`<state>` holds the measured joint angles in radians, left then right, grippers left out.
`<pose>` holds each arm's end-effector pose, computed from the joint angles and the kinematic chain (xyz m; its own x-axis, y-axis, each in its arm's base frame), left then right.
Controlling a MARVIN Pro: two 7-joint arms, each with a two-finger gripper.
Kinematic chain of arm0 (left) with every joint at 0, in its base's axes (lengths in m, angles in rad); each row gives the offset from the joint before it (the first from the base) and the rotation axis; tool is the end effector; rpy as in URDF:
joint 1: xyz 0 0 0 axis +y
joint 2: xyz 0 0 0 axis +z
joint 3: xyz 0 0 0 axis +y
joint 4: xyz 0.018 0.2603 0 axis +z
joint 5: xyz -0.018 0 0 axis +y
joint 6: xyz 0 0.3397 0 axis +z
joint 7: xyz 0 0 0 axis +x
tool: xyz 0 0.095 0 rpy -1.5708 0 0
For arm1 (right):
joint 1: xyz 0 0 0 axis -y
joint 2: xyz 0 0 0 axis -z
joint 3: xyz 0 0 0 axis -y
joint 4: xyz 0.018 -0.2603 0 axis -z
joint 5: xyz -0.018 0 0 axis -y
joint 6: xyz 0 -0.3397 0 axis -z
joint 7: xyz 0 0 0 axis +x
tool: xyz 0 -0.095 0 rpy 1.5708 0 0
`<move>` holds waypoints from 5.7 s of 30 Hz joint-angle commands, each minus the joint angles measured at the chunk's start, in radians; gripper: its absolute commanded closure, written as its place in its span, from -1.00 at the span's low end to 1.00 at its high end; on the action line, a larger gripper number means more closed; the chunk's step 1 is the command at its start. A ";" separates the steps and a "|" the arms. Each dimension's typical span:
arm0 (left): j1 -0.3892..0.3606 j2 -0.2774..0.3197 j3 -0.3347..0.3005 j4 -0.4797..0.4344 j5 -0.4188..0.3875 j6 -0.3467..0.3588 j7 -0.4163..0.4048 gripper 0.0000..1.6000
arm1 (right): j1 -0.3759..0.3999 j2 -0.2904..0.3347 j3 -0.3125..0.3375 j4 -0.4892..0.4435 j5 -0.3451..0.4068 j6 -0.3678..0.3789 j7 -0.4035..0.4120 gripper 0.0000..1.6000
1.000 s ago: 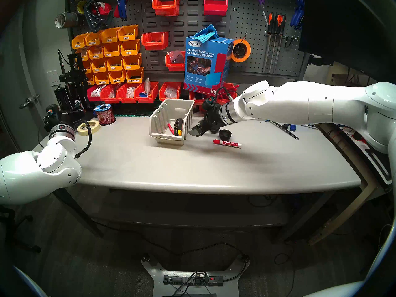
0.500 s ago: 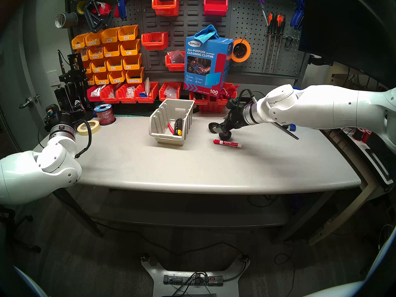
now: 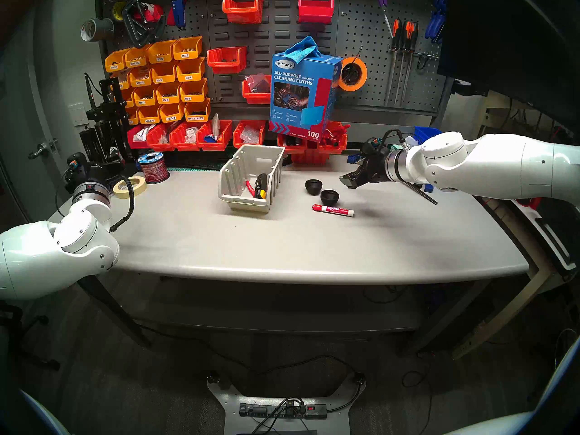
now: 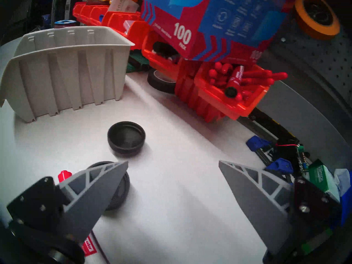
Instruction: Take out tools from the storage box
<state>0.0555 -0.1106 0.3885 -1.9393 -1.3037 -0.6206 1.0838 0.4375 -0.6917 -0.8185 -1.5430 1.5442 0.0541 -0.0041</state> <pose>0.4040 0.1666 -0.1312 -0.2200 0.0396 0.9747 0.4822 -0.8641 0.1440 0.5221 -0.0295 -0.1239 0.2480 0.5080 0.8249 0.5581 -0.7709 0.3070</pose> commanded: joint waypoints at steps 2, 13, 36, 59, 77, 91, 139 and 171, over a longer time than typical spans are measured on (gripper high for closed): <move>-0.012 -0.002 -0.011 -0.002 0.004 -0.002 -0.002 -1.00 | 0.018 0.117 -0.043 -0.126 -0.011 -0.125 -0.127 -1.00; -0.037 0.006 -0.035 0.015 0.042 -0.025 -0.027 -1.00 | -0.159 0.045 -0.096 -0.194 -0.004 -0.304 -0.241 -1.00; -0.089 -0.071 -0.109 0.043 0.096 -0.092 -0.372 -1.00 | -0.396 -0.152 -0.096 -0.029 0.059 -0.659 -0.344 -1.00; -0.065 -0.009 -0.088 0.074 -0.051 -0.126 -0.701 -1.00 | -0.178 -0.018 -0.097 -0.137 -0.085 -0.584 -0.324 1.00; -0.054 -0.019 -0.076 0.095 -0.139 -0.134 -0.812 -1.00 | -0.016 0.116 -0.084 -0.258 -0.187 -0.355 -0.317 1.00; -0.049 -0.013 -0.067 0.094 -0.155 -0.130 -0.859 -1.00 | 0.121 0.276 -0.169 -0.288 -0.247 -0.291 -0.455 -1.00; -0.062 -0.229 -0.078 0.058 -0.088 0.058 -0.800 -1.00 | 0.487 0.573 -0.559 -0.466 -0.491 -0.187 -0.705 -1.00; -0.042 -0.218 -0.050 0.194 0.242 -0.097 -0.639 -1.00 | 0.628 0.591 -0.684 -0.476 -0.498 -0.162 -0.670 -1.00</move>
<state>0.0186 -0.3583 0.3344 -1.7921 -1.2061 -0.6386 0.4490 1.0309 -0.1005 -1.5086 -2.0205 1.0532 -0.1056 -0.6709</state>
